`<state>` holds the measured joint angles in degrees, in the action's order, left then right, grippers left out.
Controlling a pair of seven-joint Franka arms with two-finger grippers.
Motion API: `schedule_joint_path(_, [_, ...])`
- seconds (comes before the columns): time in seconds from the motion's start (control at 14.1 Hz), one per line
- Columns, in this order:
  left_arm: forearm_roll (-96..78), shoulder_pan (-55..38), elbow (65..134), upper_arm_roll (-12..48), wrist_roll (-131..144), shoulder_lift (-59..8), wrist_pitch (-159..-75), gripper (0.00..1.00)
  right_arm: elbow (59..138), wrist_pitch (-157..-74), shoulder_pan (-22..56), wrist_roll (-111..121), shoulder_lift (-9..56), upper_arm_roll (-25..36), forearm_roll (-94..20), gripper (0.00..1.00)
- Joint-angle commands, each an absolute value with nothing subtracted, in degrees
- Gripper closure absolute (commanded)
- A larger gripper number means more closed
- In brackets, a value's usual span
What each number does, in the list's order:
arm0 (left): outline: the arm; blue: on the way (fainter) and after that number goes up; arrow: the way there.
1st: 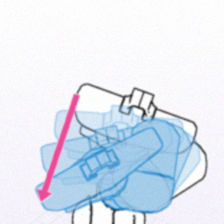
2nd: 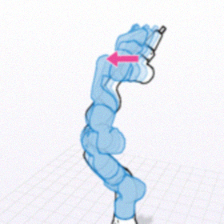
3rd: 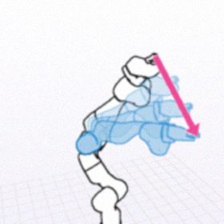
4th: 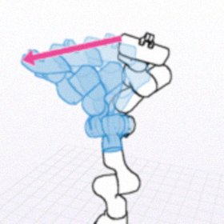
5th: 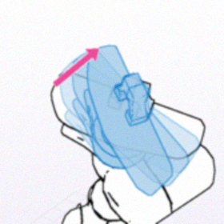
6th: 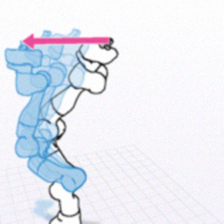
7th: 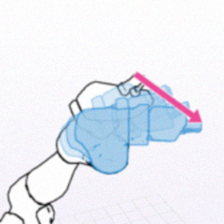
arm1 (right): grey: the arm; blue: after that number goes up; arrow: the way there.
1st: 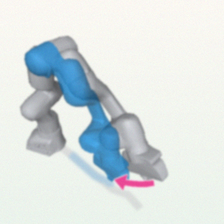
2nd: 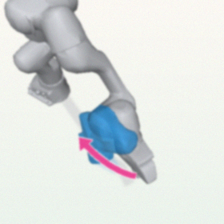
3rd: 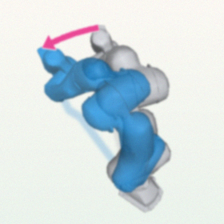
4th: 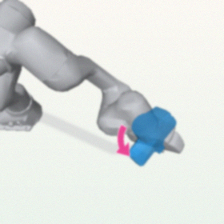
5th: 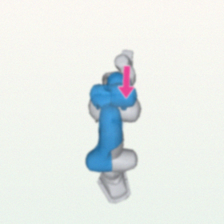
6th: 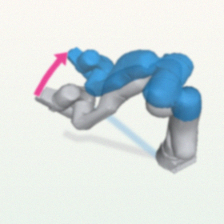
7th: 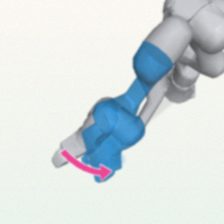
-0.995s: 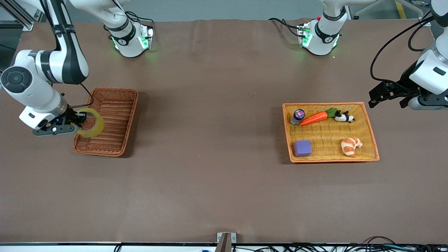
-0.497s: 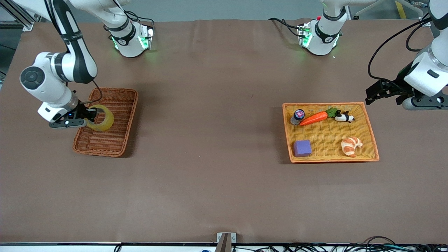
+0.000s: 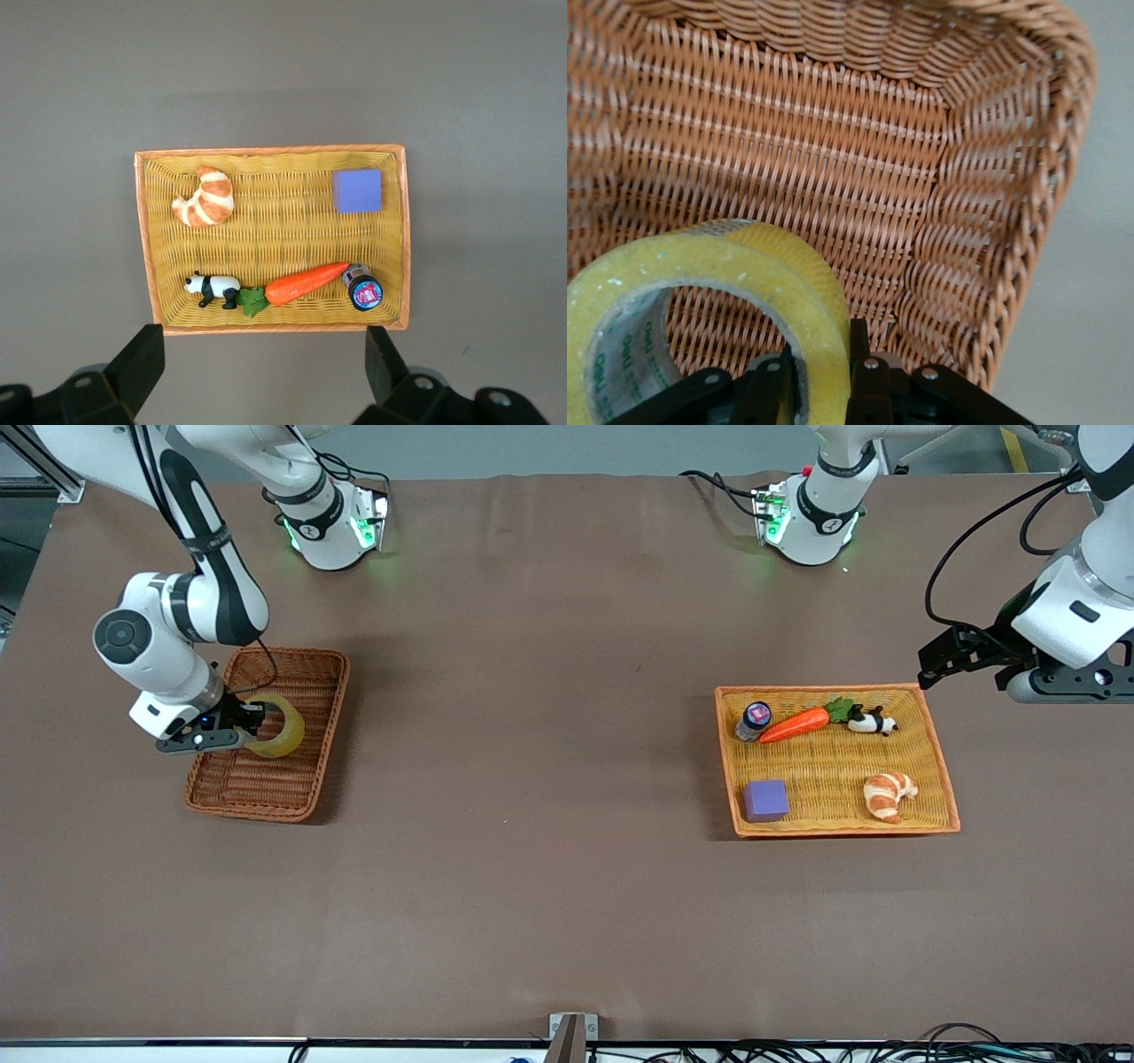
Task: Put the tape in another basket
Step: 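Lower the tape into the basket and open the right gripper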
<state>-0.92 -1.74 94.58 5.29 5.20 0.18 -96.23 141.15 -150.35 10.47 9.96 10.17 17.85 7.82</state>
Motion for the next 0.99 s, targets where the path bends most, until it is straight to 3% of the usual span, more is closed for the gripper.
schedule_joint_path(0.0, [-0.2,-1.7,93.1,5.7,5.2,-0.4,-94.9,0.0,141.9,-151.1,11.4,11.0,10.2,17.8,5.9,0.83])
schedule_joint_path(0.21, [-0.1,-1.8,93.1,5.7,5.2,-1.2,-95.2,0.0,141.8,-151.1,11.8,10.9,11.4,17.7,5.9,0.64])
schedule_joint_path(0.36, [-0.2,-1.5,93.0,5.7,5.0,-1.3,-95.4,0.0,141.4,-150.8,11.8,10.5,11.4,17.5,5.9,0.0])
schedule_joint_path(0.64, [-0.1,-1.4,92.9,5.7,5.0,-1.8,-96.1,0.0,137.0,-145.0,10.0,10.1,6.5,15.3,1.1,0.0])
schedule_joint_path(0.92, [0.1,-1.2,92.9,5.5,5.0,-2.5,-98.2,0.0,120.6,-127.9,7.4,7.1,4.6,13.1,0.4,0.0])
